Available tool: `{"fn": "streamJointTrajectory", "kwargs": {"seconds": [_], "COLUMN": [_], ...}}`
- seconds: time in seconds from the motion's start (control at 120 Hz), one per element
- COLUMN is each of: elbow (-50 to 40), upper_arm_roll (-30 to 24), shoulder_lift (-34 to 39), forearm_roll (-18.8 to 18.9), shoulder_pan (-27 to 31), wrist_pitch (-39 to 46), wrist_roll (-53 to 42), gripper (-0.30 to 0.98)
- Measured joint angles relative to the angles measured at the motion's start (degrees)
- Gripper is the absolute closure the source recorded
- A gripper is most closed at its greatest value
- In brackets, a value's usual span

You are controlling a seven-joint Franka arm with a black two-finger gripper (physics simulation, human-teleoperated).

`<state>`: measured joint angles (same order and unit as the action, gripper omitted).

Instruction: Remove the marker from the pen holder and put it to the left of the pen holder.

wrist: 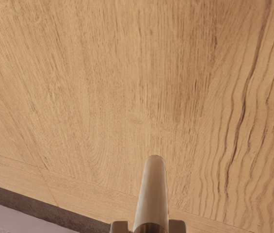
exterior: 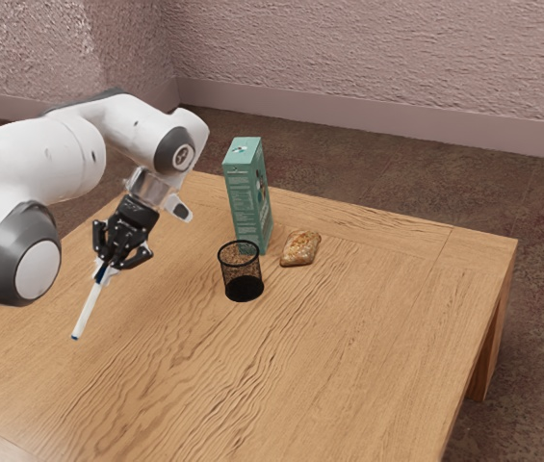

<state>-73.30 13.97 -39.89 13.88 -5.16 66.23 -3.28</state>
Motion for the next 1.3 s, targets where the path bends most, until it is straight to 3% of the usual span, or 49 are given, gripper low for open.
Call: {"fn": "streamJointTrajectory", "kwargs": {"seconds": [0.167,0.6,0.8,0.95,1.058,1.133,1.192,1.3], "elbow": [8.2,8.8,8.3,8.4,7.1,-10.5,-16.8,-19.4], "upper_arm_roll": [0.3,0.2,0.2,0.1,-1.8,-4.3,-6.7,-7.9], "shoulder_lift": [-5.3,-8.4,-9.1,-8.3,-0.1,17.9,28.1,36.0], "forearm_roll": [-0.2,-0.4,-1.0,-1.5,-4.4,-6.3,-7.2,-8.4], "shoulder_pan": [0.3,2.0,2.6,3.0,2.9,2.7,2.1,-0.4], "wrist_pitch": [-2.3,-3.4,-3.4,-3.2,-0.9,6.5,11.5,16.5], "wrist_roll": [-0.8,-2.4,-2.5,-2.5,-2.5,-2.5,-2.5,-1.4], "gripper": [0.79,0.79,0.37,0.18,0.11,0.08,0.06,0.04]}}
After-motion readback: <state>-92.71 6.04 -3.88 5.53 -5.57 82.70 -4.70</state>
